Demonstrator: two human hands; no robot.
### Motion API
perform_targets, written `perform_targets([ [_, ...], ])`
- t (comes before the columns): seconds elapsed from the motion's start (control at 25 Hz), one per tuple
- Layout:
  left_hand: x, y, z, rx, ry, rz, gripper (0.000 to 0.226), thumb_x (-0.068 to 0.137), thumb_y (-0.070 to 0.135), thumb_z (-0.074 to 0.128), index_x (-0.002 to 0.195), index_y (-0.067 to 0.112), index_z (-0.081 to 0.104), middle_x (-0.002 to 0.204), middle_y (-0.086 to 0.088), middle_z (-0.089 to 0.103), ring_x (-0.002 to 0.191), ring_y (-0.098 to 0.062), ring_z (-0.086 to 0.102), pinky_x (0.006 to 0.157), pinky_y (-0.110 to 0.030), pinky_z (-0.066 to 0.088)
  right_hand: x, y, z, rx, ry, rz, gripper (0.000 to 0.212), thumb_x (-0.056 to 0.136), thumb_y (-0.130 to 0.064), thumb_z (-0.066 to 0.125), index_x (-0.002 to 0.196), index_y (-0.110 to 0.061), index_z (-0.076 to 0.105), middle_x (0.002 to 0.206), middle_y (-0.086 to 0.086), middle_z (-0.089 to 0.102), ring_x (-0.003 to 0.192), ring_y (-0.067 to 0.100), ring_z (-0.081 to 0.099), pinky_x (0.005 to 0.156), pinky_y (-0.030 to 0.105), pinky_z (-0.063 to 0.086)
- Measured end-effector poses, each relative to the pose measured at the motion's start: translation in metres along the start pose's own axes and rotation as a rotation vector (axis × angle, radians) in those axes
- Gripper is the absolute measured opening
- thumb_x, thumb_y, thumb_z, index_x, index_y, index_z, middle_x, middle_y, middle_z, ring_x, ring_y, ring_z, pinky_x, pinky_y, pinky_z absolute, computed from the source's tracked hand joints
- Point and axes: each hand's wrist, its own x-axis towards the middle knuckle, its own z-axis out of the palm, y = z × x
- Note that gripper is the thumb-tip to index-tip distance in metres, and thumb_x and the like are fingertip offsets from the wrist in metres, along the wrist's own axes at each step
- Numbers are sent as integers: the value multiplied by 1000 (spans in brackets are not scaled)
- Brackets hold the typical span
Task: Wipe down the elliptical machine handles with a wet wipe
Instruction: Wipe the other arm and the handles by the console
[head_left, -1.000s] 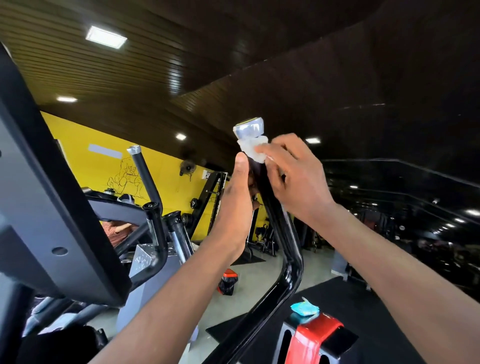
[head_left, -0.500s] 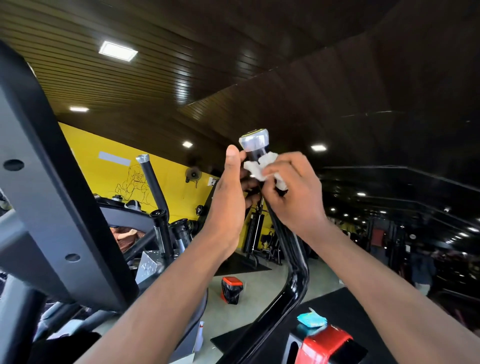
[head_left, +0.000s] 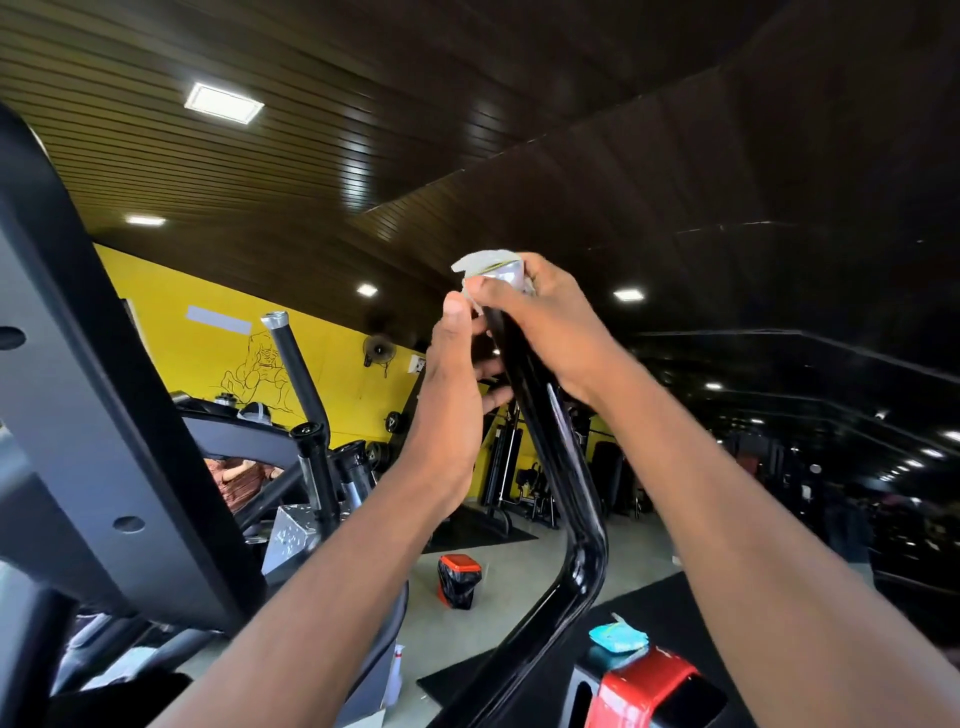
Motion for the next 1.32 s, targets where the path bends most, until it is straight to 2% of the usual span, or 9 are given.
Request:
perform_targets([
  [0.12,1,0,-2,19,25,18,66,85,76,25,134,37,46,118,4,57,103,-11,64,81,-31,55,4,2,-8,73,-157,68,21,88,-28,67,106,-16,66,87,6,69,79,22,65,71,41,56],
  [0.24,2,3,-6,-11,35,6,53,86,68,26,124,39,50,118,5,58,103,-14,62,80,-32,56,-8,16,8,-310,179,-162,36,90,-36,63,123,-21,58,107,-3,68,95,10,65,83,33,55],
  [0.36,4,7,-14,-62,41,-26,69,76,72,31,130,33,52,127,-1,58,106,-20,62,79,-35,56,-30,42,19,-796,416,-569,55,91,-9,61,142,-9,40,141,15,47,123,27,53,92,39,53],
  [0.44,7,6,-18,-80,21,-19,73,75,73,30,130,32,56,124,-1,65,110,-22,64,88,-42,57,-27,44,23,-1098,359,-708,66,84,1,62,144,-7,35,152,18,31,140,38,31,107,52,41],
  [0.56,6,2,-13,-65,-7,-12,75,80,74,28,136,31,53,129,4,64,122,-12,59,103,-45,48,-14,35,17,-1319,231,-745,58,89,-10,55,144,-11,37,156,7,27,146,36,15,117,55,21],
  [0.72,5,-7,-19,-57,2,-12,73,76,72,30,131,29,52,117,8,67,110,-14,64,91,-35,54,-36,70,-22,-1483,109,-917,44,94,-17,43,138,-11,49,152,1,31,145,35,16,116,58,18],
  [1.04,0,-16,-6,-46,-60,-28,60,80,71,27,110,36,66,105,11,73,104,-5,65,101,-39,49,-48,83,3,-1038,200,-723,52,96,-11,44,146,-6,29,156,17,15,139,35,31,104,52,42],
  [1.2,7,-23,-13,-48,-7,-36,73,85,73,29,134,25,55,112,7,66,97,-13,64,88,-37,55,-35,50,10,-656,308,-440,40,99,-24,48,137,-14,42,131,3,54,106,8,57,80,26,50],
  [1.32,7,-23,-16,30,30,-15,61,92,66,21,130,29,52,110,10,62,100,-13,59,87,-35,54,-4,20,-4,-128,-35,-43,20,91,-29,62,108,-18,63,96,-1,69,85,5,65,82,33,53],
])
